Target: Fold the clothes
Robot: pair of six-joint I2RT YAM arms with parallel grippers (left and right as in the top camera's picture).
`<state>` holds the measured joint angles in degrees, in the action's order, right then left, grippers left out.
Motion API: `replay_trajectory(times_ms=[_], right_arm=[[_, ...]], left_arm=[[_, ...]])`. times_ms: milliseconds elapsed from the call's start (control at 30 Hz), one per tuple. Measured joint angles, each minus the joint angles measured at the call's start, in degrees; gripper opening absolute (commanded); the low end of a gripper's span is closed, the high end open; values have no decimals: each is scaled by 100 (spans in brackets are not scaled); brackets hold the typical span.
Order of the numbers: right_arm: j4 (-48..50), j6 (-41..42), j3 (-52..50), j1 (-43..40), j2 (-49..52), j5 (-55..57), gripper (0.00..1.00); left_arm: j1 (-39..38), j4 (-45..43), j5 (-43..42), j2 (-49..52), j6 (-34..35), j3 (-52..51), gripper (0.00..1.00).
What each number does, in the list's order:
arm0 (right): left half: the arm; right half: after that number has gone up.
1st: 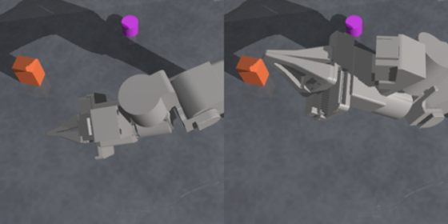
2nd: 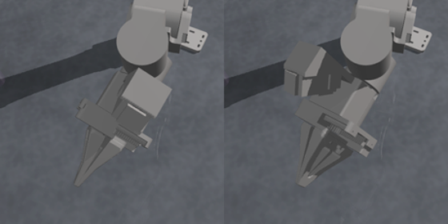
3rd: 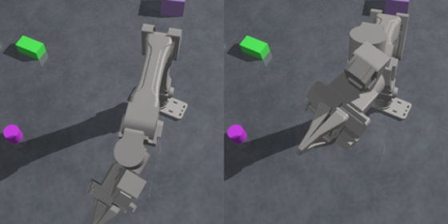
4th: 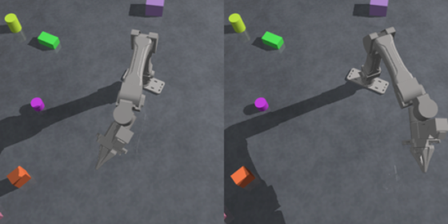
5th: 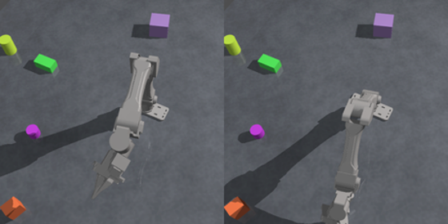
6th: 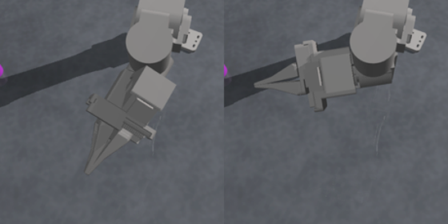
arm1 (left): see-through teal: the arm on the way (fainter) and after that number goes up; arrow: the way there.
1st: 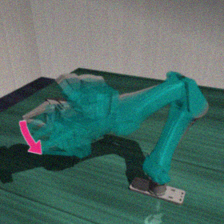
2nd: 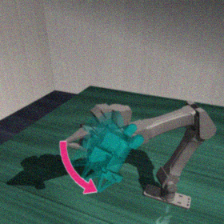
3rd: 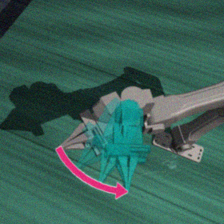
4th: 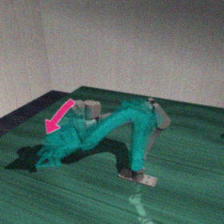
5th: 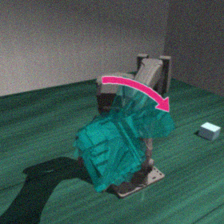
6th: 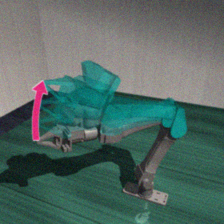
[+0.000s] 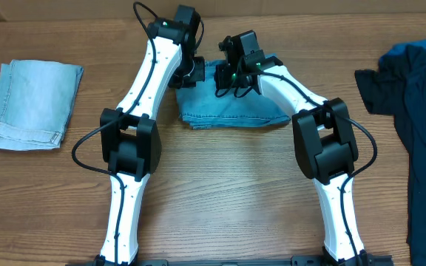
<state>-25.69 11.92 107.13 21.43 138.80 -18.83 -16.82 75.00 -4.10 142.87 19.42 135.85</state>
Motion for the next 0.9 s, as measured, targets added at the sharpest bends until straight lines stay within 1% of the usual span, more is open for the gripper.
replay_trajectory(times_ms=[133, 200, 267, 333, 367, 400, 433, 467, 500, 533, 600, 700, 900], right_arm=[[31, 138, 0, -76, 42, -291, 4], [24, 155, 0, -85, 46, -367, 4], [24, 153, 2, -94, 46, -450, 4], [-85, 129, 114, -127, 48, -566, 4], [-116, 107, 188, -140, 48, -584, 13], [-278, 81, 310, -146, 48, -581, 33], [-494, 33, 470, -153, 48, -570, 50], [-750, 46, 673, -170, 33, -516, 72], [-1032, 28, 855, -201, -9, -463, 90], [-1298, 20, 1016, -258, -98, -389, 100], [-1569, -15, 1167, -411, -361, -297, 100], [-1775, -17, 1303, -866, -863, -162, 100], [-1853, -15, 1362, -1788, -1080, -4, 100]], left_arm=[[2, -844, 2, -4, 37, -925, 4], [2, -1064, 7, -164, 85, -1224, 4], [2, -1106, 4, -201, 146, -1290, 4], [2, -960, 9, -214, 146, -1207, 4], [2, -874, 11, -221, 146, -1147, 7], [2, -802, 22, -225, 146, -1064, 13], [2, -715, 28, -232, 151, -887, 33], [2, -726, 44, -278, 144, -739, 75], [7, -743, 76, -382, 155, -551, 100], [9, -772, 149, -577, 166, -400, 100], [35, -844, 295, -962, 162, -205, 100], [83, -907, 533, -1508, 166, 2, 100], [107, -896, 651, -1513, 166, 15, 100]])
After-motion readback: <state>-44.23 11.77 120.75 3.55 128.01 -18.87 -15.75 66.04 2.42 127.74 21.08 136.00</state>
